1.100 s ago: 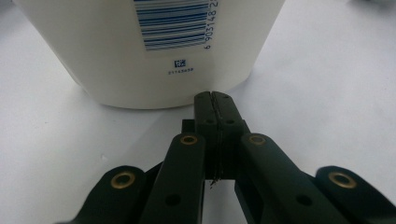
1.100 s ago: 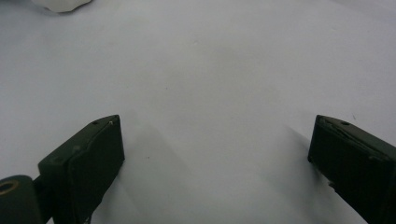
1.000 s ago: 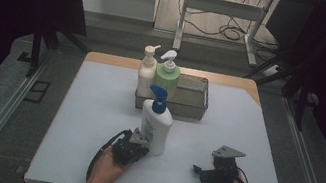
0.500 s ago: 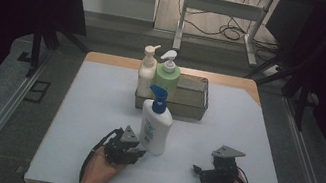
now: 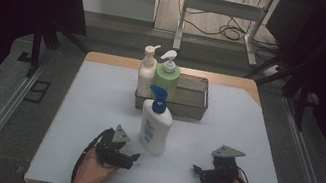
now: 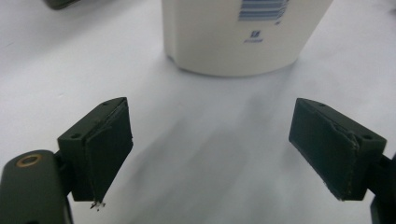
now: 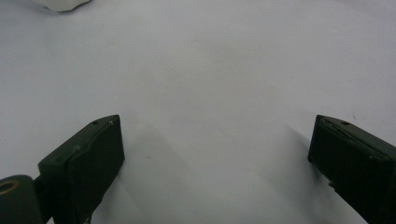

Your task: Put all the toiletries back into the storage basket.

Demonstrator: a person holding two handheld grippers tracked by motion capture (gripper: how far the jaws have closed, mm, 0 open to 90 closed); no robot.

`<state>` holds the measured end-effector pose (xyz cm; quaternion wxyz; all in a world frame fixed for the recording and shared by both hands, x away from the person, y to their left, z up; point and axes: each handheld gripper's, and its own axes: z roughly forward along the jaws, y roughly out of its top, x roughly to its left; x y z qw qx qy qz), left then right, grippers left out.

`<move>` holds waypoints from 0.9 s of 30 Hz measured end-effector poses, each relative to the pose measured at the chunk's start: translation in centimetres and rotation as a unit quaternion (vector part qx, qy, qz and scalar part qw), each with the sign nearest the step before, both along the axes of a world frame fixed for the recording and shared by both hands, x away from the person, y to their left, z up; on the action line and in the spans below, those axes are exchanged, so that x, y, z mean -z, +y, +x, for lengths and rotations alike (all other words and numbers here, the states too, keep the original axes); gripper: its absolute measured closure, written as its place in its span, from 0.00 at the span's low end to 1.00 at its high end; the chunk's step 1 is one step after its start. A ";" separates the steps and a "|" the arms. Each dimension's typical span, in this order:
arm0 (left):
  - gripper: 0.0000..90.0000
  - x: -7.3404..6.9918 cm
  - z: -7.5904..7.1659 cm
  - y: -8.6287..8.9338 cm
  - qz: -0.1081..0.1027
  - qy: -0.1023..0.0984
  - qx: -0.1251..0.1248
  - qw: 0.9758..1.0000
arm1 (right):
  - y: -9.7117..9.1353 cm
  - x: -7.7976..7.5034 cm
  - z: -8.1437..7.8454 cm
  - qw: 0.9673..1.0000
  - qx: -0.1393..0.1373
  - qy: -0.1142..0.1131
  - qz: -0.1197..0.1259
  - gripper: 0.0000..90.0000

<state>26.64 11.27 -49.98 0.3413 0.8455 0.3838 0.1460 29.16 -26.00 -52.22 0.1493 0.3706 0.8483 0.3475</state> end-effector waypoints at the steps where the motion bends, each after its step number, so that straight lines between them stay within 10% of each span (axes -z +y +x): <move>1: 0.14 0.1 0.0 0.1 0.006 -0.002 -0.001 1.000 | 0.0 0.0 0.0 1.000 0.000 0.000 0.000 0.03; 20: 0.14 1.9 -0.2 1.7 0.023 -0.003 -0.032 0.999 | -0.1 -1.2 -0.4 1.000 -0.012 -0.013 0.021 0.02; 27: 0.13 2.3 0.0 2.2 -0.001 0.008 -0.035 0.999 | 0.1 -1.8 -0.6 0.999 -0.022 -0.014 0.030 0.00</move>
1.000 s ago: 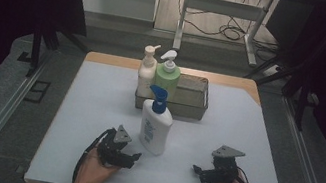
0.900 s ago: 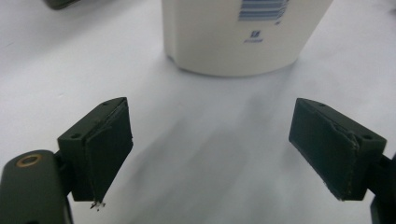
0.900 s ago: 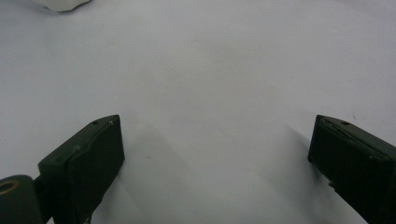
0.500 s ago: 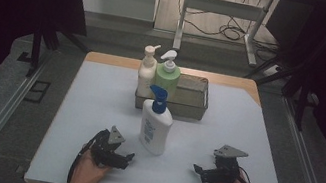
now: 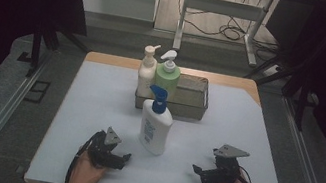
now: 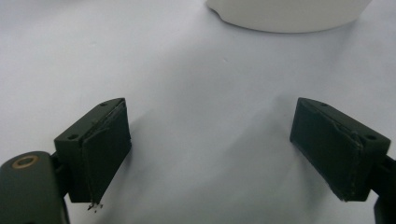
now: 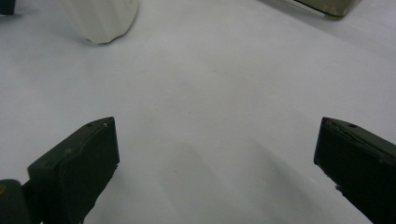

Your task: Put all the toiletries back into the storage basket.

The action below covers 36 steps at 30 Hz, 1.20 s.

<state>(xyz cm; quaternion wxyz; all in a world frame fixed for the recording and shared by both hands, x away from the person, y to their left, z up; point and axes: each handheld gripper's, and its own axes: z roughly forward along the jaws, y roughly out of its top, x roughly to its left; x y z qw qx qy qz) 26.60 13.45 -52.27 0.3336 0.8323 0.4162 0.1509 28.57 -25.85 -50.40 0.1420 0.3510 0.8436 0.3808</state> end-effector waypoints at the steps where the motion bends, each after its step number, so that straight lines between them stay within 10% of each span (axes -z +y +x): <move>1: 0.13 0.0 0.0 0.0 -0.001 0.000 0.000 1.000 | 0.0 0.0 0.0 1.000 -0.001 0.000 0.001 0.00; 36: 0.14 0.1 -0.1 0.0 -0.002 -0.004 -0.001 1.000 | 2.9 -4.7 -0.1 0.998 -0.056 -0.017 0.038 0.00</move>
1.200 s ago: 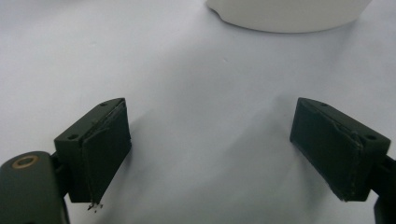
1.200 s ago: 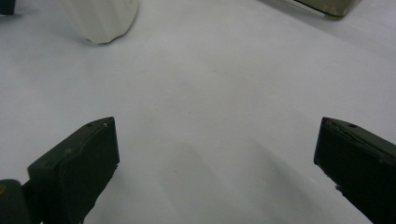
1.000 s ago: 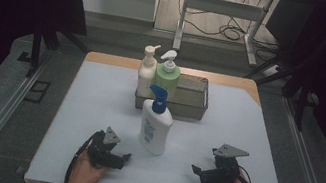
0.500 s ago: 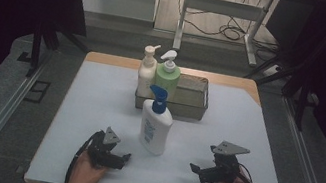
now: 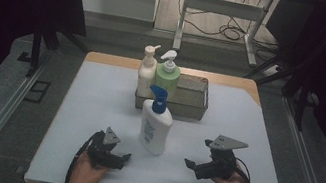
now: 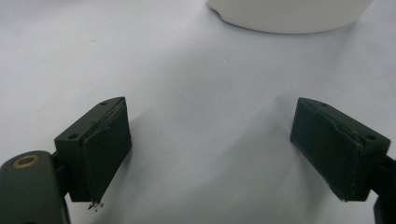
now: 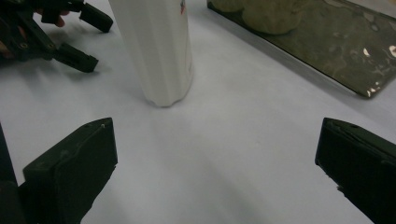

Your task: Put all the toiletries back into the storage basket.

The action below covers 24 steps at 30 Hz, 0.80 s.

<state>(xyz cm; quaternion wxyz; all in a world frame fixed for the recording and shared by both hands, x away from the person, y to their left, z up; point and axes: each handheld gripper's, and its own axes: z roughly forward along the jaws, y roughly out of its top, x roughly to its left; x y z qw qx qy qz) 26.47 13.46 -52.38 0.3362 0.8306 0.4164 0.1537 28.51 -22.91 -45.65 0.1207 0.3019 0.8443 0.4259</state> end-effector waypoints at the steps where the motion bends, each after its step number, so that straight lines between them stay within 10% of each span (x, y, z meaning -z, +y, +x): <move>1: 0.14 0.0 0.0 0.0 0.000 0.000 0.000 1.000 | 0.1 -0.1 0.0 1.000 0.000 0.001 0.002 0.00; 24: 0.14 0.0 0.0 0.0 -0.002 -0.001 -0.002 1.000 | 4.5 -2.3 1.0 1.000 -0.011 -0.002 0.019 0.00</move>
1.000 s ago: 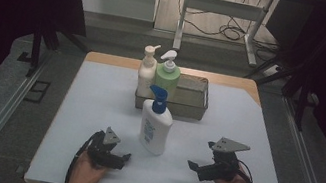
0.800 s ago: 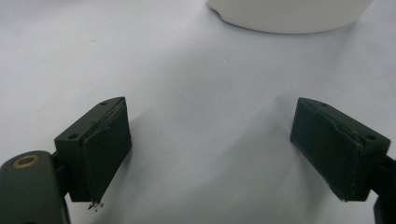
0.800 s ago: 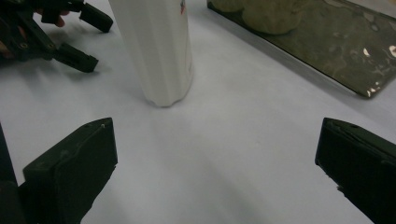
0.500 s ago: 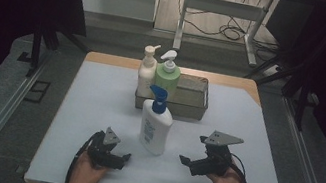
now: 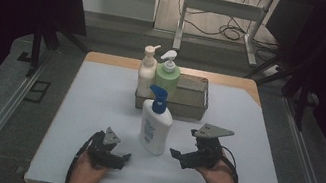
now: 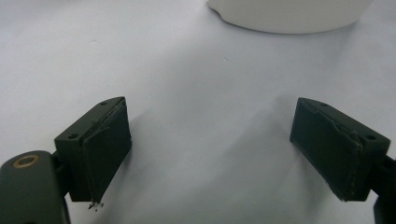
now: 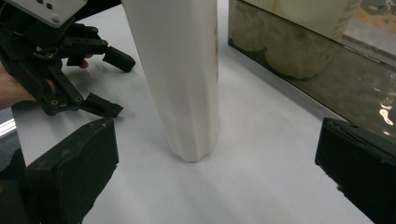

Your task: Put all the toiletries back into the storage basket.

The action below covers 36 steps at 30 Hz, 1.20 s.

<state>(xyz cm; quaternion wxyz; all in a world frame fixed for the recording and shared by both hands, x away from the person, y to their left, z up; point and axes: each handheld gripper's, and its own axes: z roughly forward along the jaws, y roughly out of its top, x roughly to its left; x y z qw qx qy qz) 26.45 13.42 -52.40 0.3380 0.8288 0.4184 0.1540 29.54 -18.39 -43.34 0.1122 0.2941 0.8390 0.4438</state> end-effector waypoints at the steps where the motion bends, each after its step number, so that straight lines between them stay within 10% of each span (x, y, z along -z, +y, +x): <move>1: 0.14 0.0 0.0 0.0 0.000 0.000 0.000 1.000 | 0.2 -0.1 0.1 1.000 -0.001 -0.002 -0.001 0.00; 36: 0.14 0.0 0.0 0.0 0.002 0.000 0.001 1.000 | 5.5 -1.7 2.3 1.000 -0.021 -0.011 -0.004 0.03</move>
